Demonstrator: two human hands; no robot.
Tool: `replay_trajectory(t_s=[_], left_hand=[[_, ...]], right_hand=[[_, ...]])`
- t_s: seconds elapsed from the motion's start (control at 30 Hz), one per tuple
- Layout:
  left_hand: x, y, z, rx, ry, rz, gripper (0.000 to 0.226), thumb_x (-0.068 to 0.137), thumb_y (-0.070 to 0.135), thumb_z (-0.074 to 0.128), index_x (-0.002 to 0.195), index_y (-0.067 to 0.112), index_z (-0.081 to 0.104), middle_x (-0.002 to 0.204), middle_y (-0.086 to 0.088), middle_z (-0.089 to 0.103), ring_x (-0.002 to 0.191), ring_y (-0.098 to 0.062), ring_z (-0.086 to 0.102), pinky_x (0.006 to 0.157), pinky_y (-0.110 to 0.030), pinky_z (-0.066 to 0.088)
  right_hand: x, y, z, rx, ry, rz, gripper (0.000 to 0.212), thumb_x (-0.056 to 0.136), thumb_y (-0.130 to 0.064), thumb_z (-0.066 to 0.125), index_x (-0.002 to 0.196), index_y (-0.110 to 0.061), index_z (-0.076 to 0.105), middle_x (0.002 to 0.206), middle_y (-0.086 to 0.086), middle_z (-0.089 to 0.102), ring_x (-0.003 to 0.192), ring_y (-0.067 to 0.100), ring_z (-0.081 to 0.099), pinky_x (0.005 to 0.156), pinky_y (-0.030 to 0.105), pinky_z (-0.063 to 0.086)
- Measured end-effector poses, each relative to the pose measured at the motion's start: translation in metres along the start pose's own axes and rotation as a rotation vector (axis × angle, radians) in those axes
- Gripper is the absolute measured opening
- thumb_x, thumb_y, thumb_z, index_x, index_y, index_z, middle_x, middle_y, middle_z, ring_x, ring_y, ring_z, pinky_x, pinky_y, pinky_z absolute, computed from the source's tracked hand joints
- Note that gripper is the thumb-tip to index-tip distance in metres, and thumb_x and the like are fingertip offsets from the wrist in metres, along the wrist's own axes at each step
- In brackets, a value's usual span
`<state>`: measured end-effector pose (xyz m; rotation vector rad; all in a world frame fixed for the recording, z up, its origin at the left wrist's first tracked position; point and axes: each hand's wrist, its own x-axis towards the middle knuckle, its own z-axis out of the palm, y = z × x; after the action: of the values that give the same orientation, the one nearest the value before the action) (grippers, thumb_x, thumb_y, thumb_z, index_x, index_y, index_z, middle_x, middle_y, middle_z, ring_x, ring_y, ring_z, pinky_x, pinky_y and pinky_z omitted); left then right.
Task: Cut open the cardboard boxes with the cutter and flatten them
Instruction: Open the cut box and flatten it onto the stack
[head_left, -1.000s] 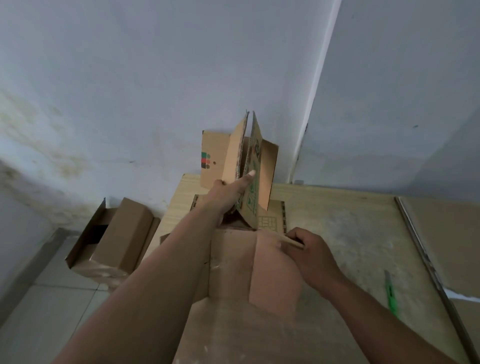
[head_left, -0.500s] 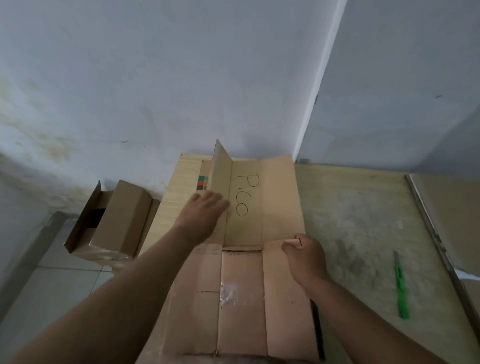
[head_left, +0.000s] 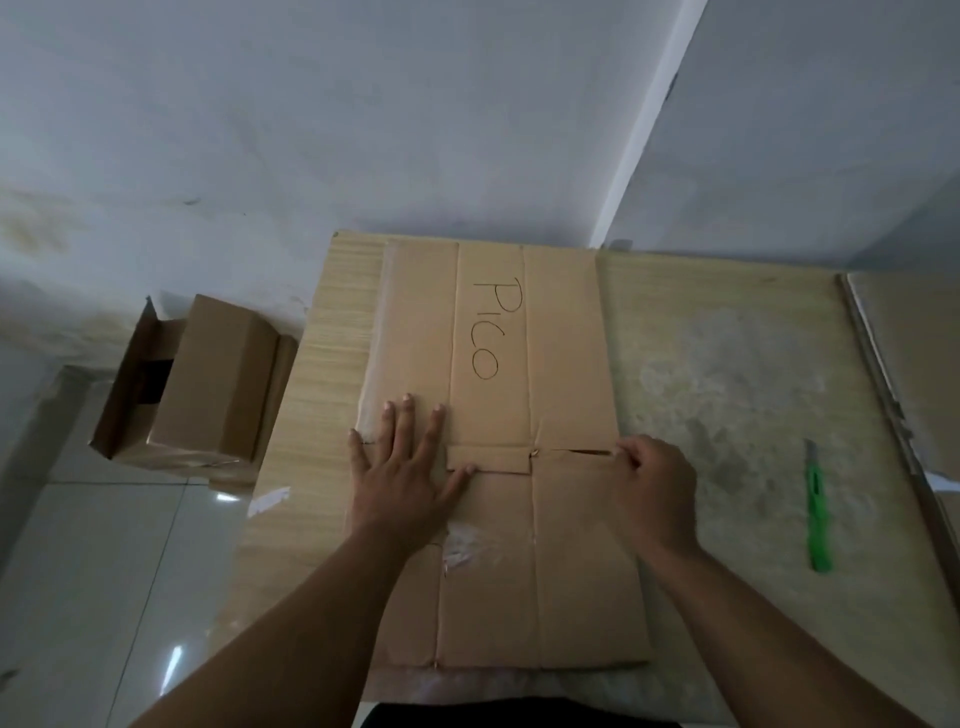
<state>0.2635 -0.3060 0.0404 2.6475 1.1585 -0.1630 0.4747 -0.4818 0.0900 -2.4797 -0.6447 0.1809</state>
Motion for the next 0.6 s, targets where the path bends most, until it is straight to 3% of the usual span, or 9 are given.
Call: replay_trajectory(t_s=[0.07, 0.13, 0.17, 0.23, 0.3, 0.37, 0.5, 0.6], left_hand=[[-0.001, 0.000, -0.001, -0.006, -0.001, 0.013, 0.083, 0.096, 0.082, 0.012, 0.158, 0.041, -0.024, 0.169, -0.003, -0.028, 0.155, -0.027, -0.026, 0.123, -0.065, -0.006], [0.000, -0.001, 0.000, -0.011, -0.006, 0.020, 0.083, 0.096, 0.081, 0.013, 0.158, 0.041, -0.024, 0.169, -0.003, -0.027, 0.155, -0.026, -0.027, 0.123, -0.065, -0.006], [0.001, -0.002, 0.001, -0.016, -0.001, 0.017, 0.083, 0.096, 0.080, 0.015, 0.159, 0.041, -0.024, 0.169, -0.004, -0.027, 0.155, -0.026, -0.026, 0.123, -0.066, -0.005], [0.001, -0.002, 0.002, -0.018, 0.003, 0.016, 0.083, 0.097, 0.078, 0.019, 0.159, 0.040, -0.021, 0.170, -0.004, -0.025, 0.156, -0.027, -0.024, 0.123, -0.066, -0.004], [0.001, -0.003, 0.004, -0.015, 0.000, 0.022, 0.081, 0.099, 0.075, 0.019, 0.160, 0.039, -0.021, 0.170, -0.004, -0.026, 0.156, -0.026, -0.024, 0.123, -0.066, -0.004], [0.002, -0.004, 0.006, -0.021, -0.001, 0.020, 0.076, 0.101, 0.071, 0.014, 0.160, 0.039, -0.020, 0.170, -0.004, -0.025, 0.156, -0.026, -0.023, 0.123, -0.065, -0.004], [0.003, -0.004, 0.008, -0.019, 0.000, 0.011, 0.070, 0.105, 0.064, 0.014, 0.161, 0.038, -0.018, 0.171, -0.004, -0.020, 0.158, -0.026, -0.019, 0.124, -0.065, 0.000], [0.003, -0.003, 0.008, -0.028, 0.002, 0.015, 0.072, 0.105, 0.063, 0.017, 0.161, 0.037, -0.018, 0.171, -0.005, -0.020, 0.157, -0.026, -0.020, 0.124, -0.065, -0.001]], right_hand=[[-0.011, -0.014, 0.017, -0.024, -0.046, -0.189, 0.024, 0.087, -0.003, 0.059, 0.106, -0.005, 0.073, 0.092, 0.014, 0.071, 0.088, 0.033, 0.064, 0.079, 0.039, 0.050], [-0.026, -0.028, 0.044, -0.111, -0.139, -0.344, 0.043, 0.090, -0.011, 0.055, 0.133, -0.010, 0.061, 0.119, 0.016, 0.066, 0.111, 0.034, 0.058, 0.094, 0.044, 0.050], [-0.031, -0.033, 0.059, -0.170, -0.199, -0.396, 0.050, 0.094, -0.023, 0.050, 0.143, -0.015, 0.052, 0.137, 0.017, 0.057, 0.128, 0.034, 0.050, 0.106, 0.048, 0.044], [-0.041, -0.039, 0.079, -0.277, -0.363, -0.412, 0.058, 0.101, -0.046, 0.034, 0.156, -0.026, 0.031, 0.164, 0.014, 0.023, 0.152, 0.031, 0.016, 0.122, 0.051, 0.018], [-0.042, -0.034, 0.092, -0.341, -0.389, -0.434, 0.059, 0.105, -0.051, 0.020, 0.160, -0.032, 0.013, 0.168, 0.007, -0.001, 0.155, 0.024, -0.008, 0.124, 0.051, 0.004], [-0.029, -0.030, 0.095, -0.378, -0.318, -0.419, 0.059, 0.106, -0.048, 0.018, 0.161, -0.030, 0.009, 0.168, 0.007, -0.002, 0.155, 0.023, -0.010, 0.125, 0.049, 0.002], [0.018, -0.017, 0.092, -0.428, -0.163, -0.145, 0.065, 0.103, -0.043, 0.026, 0.160, -0.014, 0.015, 0.167, 0.013, 0.009, 0.155, 0.027, 0.004, 0.124, 0.049, 0.010], [0.028, -0.014, 0.089, -0.455, -0.143, -0.144, 0.072, 0.099, -0.045, 0.029, 0.159, -0.008, 0.014, 0.166, 0.016, 0.010, 0.154, 0.029, 0.006, 0.125, 0.049, 0.010]])
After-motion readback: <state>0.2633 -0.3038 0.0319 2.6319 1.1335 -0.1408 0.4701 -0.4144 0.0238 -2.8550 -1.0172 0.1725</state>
